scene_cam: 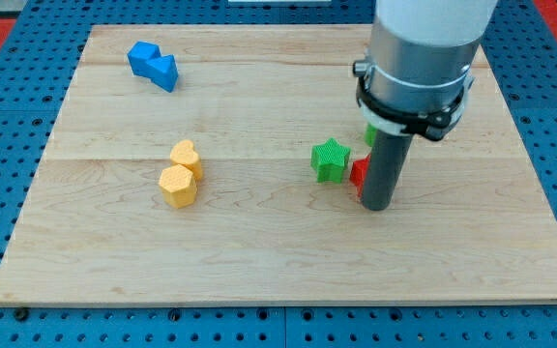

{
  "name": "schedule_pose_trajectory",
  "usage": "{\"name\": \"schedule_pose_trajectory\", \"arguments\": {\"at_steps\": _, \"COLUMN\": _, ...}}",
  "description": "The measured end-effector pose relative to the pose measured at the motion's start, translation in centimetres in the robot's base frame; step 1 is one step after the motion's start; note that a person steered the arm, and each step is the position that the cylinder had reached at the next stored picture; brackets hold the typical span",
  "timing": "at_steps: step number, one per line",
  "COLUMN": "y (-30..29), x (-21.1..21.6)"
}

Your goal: Slide red star towards red circle

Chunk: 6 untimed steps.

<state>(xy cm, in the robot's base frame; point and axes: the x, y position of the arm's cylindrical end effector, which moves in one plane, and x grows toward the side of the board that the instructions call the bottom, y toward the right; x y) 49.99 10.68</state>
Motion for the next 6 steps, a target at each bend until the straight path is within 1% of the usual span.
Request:
{"name": "schedule_pose_trajectory", "arguments": {"at_steps": 1, "y": 0.2, "x": -1.7}}
{"name": "schedule_pose_trajectory", "arguments": {"at_steps": 2, "y": -4.1, "x": -0.1}}
{"name": "schedule_pose_trajectory", "arguments": {"at_steps": 3, "y": -4.9, "x": -2.5}}
{"name": "schedule_pose_trajectory", "arguments": {"at_steps": 4, "y": -2.4, "x": -5.6}}
{"name": "schedule_pose_trajectory", "arguments": {"at_steps": 5, "y": 2.1, "x": -5.2}}
{"name": "schedule_pose_trajectory", "arguments": {"at_steps": 6, "y": 2.0, "x": -2.3}}
